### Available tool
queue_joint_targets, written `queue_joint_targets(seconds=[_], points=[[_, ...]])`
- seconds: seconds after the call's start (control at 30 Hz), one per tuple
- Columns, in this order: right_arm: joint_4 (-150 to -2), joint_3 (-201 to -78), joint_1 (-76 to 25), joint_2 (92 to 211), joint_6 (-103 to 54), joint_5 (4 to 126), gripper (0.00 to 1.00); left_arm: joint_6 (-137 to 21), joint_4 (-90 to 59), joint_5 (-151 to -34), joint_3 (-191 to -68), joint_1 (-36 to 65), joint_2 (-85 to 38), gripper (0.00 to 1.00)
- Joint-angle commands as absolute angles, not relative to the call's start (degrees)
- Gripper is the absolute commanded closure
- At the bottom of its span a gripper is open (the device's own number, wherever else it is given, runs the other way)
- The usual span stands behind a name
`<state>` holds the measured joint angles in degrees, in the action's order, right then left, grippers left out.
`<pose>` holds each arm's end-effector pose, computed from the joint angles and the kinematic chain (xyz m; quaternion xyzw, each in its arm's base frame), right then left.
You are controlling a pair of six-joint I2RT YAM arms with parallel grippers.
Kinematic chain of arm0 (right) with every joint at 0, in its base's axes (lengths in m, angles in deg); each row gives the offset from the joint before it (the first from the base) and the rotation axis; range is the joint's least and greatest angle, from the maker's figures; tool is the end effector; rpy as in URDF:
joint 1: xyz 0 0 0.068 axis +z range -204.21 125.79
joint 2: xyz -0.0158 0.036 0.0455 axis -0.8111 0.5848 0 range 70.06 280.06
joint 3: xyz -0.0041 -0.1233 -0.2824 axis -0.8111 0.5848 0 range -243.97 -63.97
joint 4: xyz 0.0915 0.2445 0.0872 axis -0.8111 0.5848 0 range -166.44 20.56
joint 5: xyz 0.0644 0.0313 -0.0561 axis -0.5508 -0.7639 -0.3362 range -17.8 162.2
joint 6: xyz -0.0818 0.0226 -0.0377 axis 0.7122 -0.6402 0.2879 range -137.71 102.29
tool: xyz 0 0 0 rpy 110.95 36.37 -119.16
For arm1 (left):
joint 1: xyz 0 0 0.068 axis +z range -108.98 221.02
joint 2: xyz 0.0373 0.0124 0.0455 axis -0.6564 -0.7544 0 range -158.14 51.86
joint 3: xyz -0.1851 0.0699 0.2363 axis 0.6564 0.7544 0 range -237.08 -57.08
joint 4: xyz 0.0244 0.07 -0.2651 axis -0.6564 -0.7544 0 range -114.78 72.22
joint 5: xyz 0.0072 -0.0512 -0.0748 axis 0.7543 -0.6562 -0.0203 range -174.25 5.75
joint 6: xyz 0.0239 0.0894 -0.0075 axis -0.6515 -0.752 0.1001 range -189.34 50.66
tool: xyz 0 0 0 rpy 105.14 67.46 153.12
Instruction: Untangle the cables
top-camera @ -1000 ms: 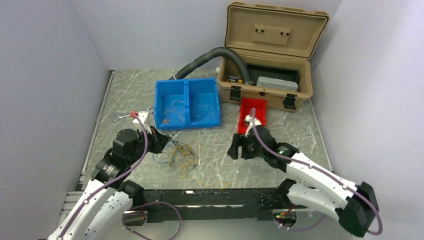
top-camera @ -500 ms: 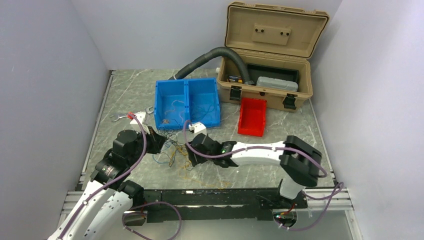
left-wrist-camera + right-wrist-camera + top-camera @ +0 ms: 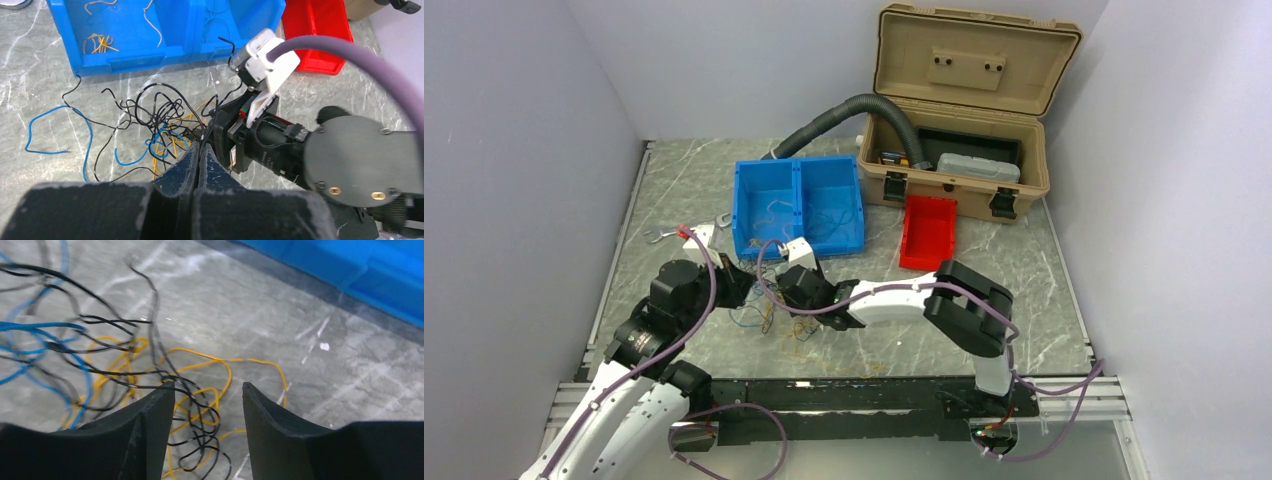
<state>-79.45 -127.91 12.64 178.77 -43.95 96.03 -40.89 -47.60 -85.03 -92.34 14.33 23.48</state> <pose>0.2101 0.4052 0.1576 -0.2307 0.8668 0.1606 0.4118 0.1348 -0.0690 0.2856 -0.0090 0.8335 -0.2607 0.4870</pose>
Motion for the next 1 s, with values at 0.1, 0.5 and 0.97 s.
queue_joint_targets(seconds=[0.1,0.5,0.97], points=[[-70.0,-129.1,11.1,181.1,-53.1,105.8,0.55,-38.1,-45.7,-81.2,-93.6,14.4,24.9,1.0],[-61.7,-111.4,3.5,166.8,-68.5,106.1,1.0,-34.6,-51.0,-69.7,-95.3,14.5,28.6,1.0],[-44.9,-94.6,-13.7,123.0,-79.0,111.2,1.0,-31.8,-58.5,-57.9,-97.5,14.5,30.6,1.0]])
